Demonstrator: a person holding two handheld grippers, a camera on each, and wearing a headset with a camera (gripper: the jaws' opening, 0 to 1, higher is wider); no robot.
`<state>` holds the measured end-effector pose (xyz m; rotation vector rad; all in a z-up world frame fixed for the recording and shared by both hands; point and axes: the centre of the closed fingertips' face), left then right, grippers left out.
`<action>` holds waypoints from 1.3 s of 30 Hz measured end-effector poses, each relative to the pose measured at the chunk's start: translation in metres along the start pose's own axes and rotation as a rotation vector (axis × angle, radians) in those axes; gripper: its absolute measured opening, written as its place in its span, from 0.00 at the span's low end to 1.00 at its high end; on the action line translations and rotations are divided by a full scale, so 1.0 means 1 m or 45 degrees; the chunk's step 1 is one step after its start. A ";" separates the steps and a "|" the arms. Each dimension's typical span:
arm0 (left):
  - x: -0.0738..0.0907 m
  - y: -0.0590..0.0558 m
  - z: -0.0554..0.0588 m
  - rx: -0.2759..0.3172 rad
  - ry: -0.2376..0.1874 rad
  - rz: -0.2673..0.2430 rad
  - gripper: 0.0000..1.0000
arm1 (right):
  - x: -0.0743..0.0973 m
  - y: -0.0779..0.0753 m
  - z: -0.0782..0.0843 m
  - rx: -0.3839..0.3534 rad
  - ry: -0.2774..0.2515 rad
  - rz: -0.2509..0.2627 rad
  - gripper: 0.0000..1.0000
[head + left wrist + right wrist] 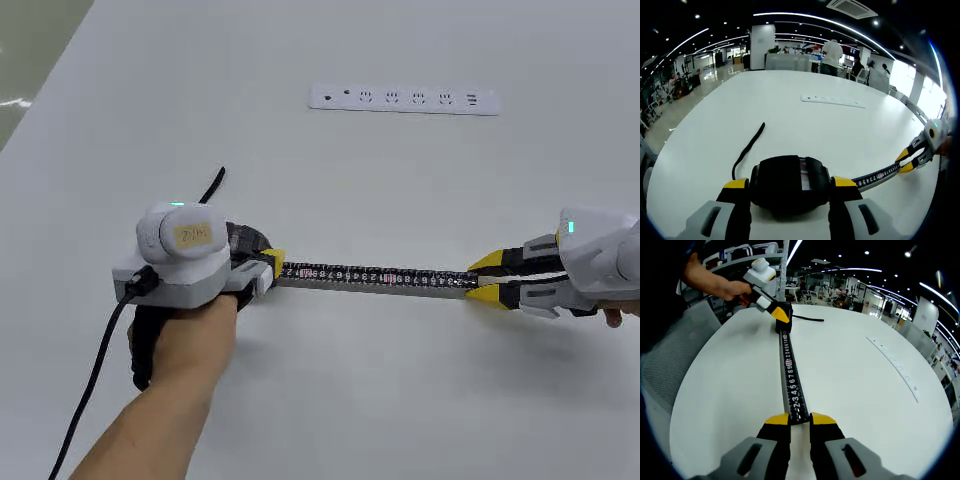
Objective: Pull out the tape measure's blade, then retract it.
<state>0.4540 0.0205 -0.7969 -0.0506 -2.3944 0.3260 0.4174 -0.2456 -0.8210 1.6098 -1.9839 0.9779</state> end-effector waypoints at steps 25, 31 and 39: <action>-0.001 0.000 0.000 0.004 0.011 0.015 0.60 | -0.015 0.000 -0.016 -0.011 -0.032 -0.021 0.12; -0.001 0.000 0.000 -0.002 0.007 0.015 0.60 | -0.018 0.001 -0.018 -0.013 -0.032 -0.026 0.12; 0.000 0.001 0.000 0.019 -0.001 0.023 0.60 | -0.025 0.001 -0.026 -0.018 -0.049 -0.026 0.12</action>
Point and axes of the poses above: the centre of the closed fingertips' face, and the gripper's own axes: x roughly backward along the fingers, y roughly to its left, z roughly out of its underside, and after that the axes turned 14 degrees about x, right-handed
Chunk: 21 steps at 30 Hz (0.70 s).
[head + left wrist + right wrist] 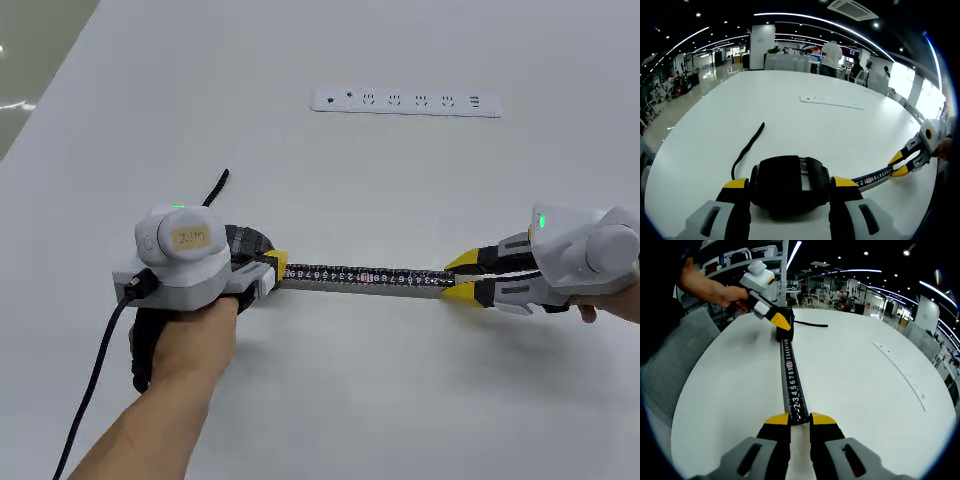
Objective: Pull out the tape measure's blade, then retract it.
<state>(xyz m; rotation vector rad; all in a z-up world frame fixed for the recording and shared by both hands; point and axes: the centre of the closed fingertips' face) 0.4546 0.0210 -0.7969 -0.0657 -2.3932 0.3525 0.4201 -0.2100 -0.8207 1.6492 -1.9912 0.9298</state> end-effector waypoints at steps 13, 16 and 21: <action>0.000 -0.001 0.001 0.007 0.005 -0.001 0.60 | -0.016 0.002 -0.014 0.015 -0.029 -0.019 0.12; 0.000 -0.001 0.001 0.008 0.005 0.001 0.60 | -0.017 0.001 -0.016 0.015 -0.034 -0.019 0.12; 0.000 -0.001 0.001 0.010 0.007 0.002 0.60 | -0.019 0.001 -0.018 0.013 -0.035 -0.019 0.12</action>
Point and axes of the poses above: the centre of the closed fingertips' face, and the gripper's own axes: x roughly backward along the fingers, y roughly to its left, z roughly out of its underside, and after that the axes turned 14 degrees about x, right-handed
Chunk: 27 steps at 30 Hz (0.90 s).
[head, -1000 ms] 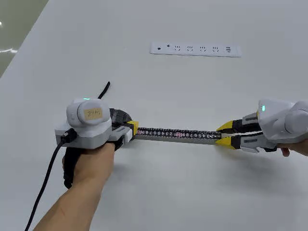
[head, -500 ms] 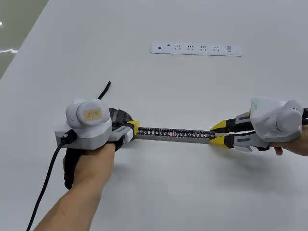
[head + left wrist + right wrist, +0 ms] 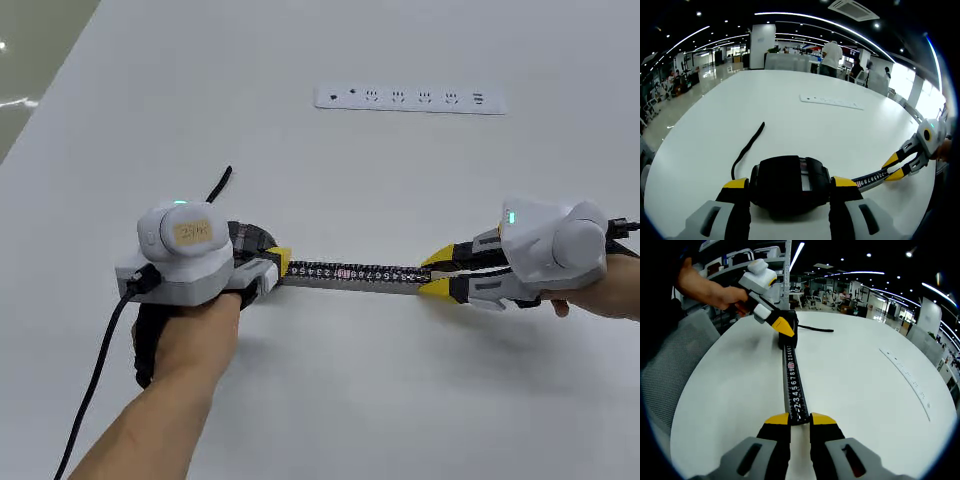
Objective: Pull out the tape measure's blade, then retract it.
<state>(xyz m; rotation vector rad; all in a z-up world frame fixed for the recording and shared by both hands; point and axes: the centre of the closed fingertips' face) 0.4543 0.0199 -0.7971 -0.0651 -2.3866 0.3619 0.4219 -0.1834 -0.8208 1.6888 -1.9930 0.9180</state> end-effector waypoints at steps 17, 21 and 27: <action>0.000 0.001 0.000 -0.006 0.002 0.000 0.60 | -0.013 -0.001 -0.010 0.000 -0.007 -0.007 0.12; 0.000 0.001 0.000 -0.006 0.003 0.000 0.60 | -0.016 -0.001 -0.012 -0.001 -0.012 -0.009 0.12; 0.000 0.001 0.000 0.005 0.002 0.000 0.60 | -0.022 -0.002 -0.017 0.002 -0.018 -0.010 0.12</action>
Point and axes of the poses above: the centre of the closed fingertips' face, and the gripper's own axes: x roughly backward along the fingers, y roughly to its left, z roughly out of its underside, and after that the axes turned 14 degrees about x, right-handed
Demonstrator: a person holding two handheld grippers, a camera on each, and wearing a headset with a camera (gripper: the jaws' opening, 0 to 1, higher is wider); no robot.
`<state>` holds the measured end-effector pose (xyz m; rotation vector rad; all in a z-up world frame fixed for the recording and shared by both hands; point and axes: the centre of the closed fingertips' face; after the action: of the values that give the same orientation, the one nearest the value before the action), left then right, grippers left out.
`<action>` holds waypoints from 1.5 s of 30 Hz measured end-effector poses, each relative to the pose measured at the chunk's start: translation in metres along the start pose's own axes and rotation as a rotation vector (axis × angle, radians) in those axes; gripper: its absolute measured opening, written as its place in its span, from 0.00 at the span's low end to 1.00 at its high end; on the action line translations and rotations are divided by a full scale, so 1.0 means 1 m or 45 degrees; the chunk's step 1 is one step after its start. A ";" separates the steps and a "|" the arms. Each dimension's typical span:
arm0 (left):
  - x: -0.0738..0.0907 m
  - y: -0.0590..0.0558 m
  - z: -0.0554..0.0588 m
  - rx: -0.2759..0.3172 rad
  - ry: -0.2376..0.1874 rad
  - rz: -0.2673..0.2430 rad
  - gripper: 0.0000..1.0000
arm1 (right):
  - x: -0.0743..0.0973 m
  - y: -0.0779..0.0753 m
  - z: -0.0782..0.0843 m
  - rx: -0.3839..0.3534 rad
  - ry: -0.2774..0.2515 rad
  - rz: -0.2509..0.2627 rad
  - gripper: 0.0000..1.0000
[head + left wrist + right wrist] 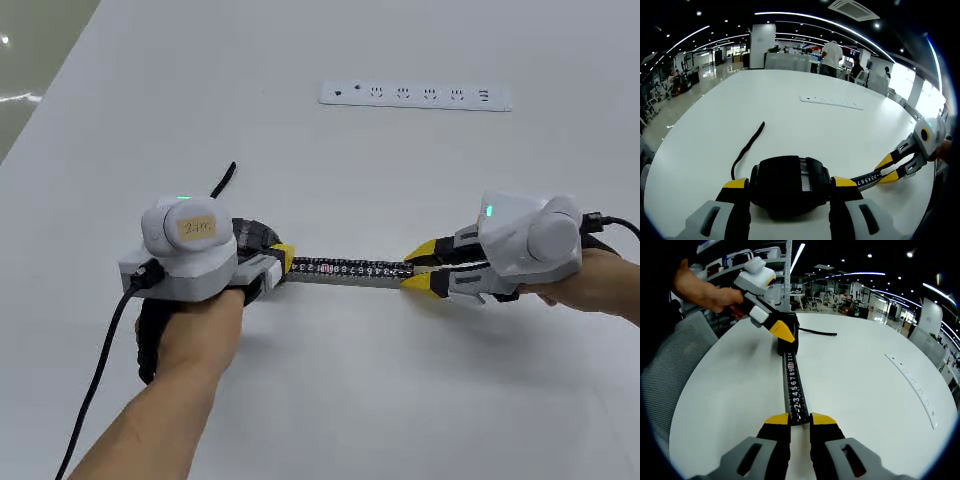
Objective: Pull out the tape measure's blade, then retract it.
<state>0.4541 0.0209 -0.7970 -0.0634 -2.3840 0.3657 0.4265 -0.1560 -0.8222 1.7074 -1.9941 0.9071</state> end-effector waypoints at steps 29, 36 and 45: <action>-0.001 0.001 0.000 0.016 0.015 0.012 0.61 | -0.030 -0.003 -0.023 0.006 -0.046 -0.010 0.13; -0.001 0.001 0.000 0.018 0.017 0.012 0.61 | -0.036 -0.002 -0.029 0.005 -0.054 -0.010 0.13; 0.000 0.001 0.001 0.023 0.020 0.015 0.61 | -0.046 -0.003 -0.036 0.008 -0.065 -0.014 0.13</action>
<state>0.4536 0.0214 -0.7980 -0.0717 -2.3652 0.3910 0.4343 -0.0976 -0.8251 1.7599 -2.0148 0.8753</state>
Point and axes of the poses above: the centre of the closed fingertips' face, and the gripper's own axes: x roughly backward along the fingers, y roughly to its left, z roughly out of its underside, and after that the axes turned 14 degrees about x, right-handed
